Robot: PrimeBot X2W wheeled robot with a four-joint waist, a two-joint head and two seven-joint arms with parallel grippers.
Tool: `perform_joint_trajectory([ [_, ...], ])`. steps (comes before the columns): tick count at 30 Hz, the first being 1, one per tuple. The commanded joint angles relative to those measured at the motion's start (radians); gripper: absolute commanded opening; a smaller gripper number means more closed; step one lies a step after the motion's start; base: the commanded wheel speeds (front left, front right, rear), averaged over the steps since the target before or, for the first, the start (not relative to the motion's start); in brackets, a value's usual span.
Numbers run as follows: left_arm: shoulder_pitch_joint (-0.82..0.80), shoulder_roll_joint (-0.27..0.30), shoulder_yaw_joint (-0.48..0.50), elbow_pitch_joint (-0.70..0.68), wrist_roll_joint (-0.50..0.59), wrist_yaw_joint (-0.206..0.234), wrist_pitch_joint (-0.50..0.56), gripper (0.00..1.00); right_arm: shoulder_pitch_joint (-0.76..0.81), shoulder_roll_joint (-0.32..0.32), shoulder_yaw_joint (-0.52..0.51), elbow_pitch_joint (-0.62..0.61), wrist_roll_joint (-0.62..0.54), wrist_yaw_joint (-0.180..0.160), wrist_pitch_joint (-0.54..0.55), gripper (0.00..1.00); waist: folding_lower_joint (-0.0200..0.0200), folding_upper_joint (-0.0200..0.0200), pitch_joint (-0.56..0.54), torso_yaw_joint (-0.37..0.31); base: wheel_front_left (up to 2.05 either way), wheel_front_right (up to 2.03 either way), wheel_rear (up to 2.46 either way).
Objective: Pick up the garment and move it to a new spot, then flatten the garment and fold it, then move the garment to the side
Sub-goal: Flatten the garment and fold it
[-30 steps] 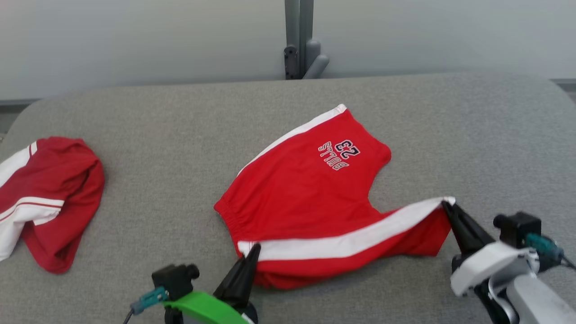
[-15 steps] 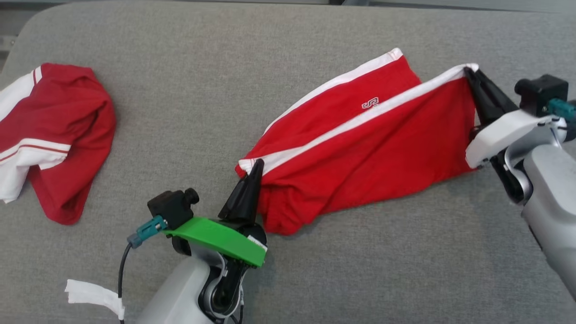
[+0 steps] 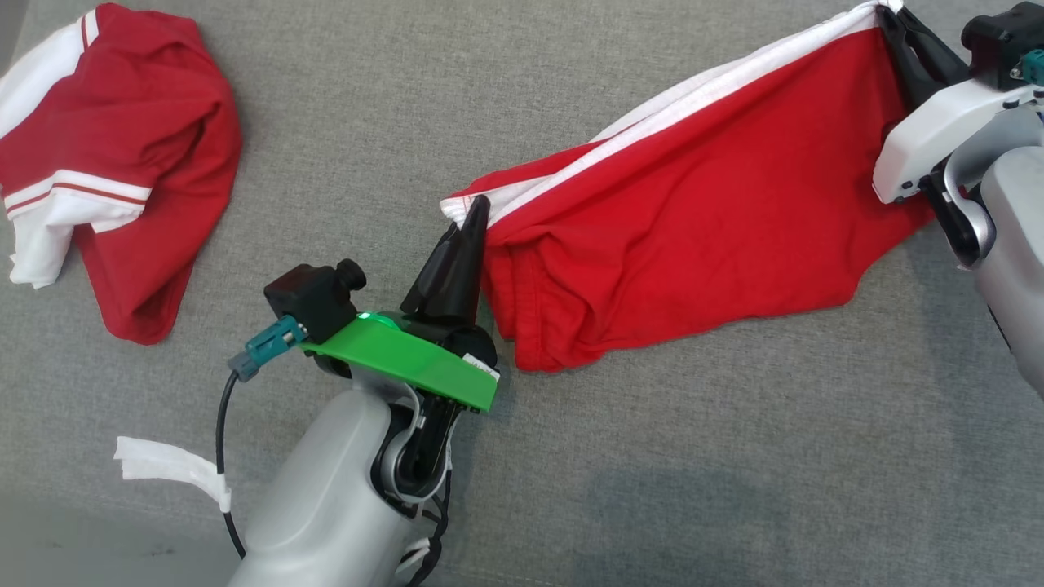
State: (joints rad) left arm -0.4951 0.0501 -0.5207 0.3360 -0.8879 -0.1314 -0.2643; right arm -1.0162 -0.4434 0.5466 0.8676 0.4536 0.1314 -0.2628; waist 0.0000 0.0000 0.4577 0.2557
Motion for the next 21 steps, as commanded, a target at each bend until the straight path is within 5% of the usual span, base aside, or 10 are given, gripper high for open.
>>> perform_joint_trajectory([
  [1, -0.023, 0.002, -0.005, 0.003, -0.005, 0.002, 0.000, 0.31, -0.011, 0.006, 0.010, 0.019, 0.001, -0.001, -0.002, 0.00, 0.0000, 0.0000, 0.033, 0.026, 0.00, 0.00, 0.00],
  [2, -0.025, 0.002, -0.008, 0.004, -0.013, 0.002, 0.000, 0.89, -0.018, 0.011, 0.015, 0.031, 0.004, -0.001, -0.002, 0.04, 0.0000, 0.0000, 0.035, 0.026, 0.00, 0.00, 0.00],
  [3, -0.028, 0.002, -0.010, 0.006, -0.014, 0.002, 0.000, 1.00, -0.028, 0.012, 0.015, 0.042, 0.009, -0.001, -0.003, 0.53, 0.0000, 0.0000, 0.035, 0.025, 0.00, 0.00, 0.00],
  [4, -0.033, 0.001, -0.014, 0.009, -0.001, 0.002, 0.000, 1.00, -0.032, 0.014, 0.015, 0.053, 0.012, -0.001, -0.003, 1.00, 0.0000, 0.0000, 0.035, 0.024, 0.00, 0.00, 0.00],
  [16, 0.063, 0.001, 0.080, 0.025, 0.140, 0.002, 0.000, 1.00, 0.145, 0.021, -0.107, -0.035, 0.070, -0.001, -0.003, 1.00, 0.0000, 0.0000, -0.054, -0.020, 0.00, 0.00, 0.00],
  [21, 0.124, 0.002, 0.109, 0.019, 0.166, 0.002, 0.000, 1.00, 0.250, 0.030, -0.080, -0.028, 0.122, -0.001, -0.003, 1.00, 0.0000, 0.0000, -0.078, -0.032, 0.00, 0.00, 0.00],
])
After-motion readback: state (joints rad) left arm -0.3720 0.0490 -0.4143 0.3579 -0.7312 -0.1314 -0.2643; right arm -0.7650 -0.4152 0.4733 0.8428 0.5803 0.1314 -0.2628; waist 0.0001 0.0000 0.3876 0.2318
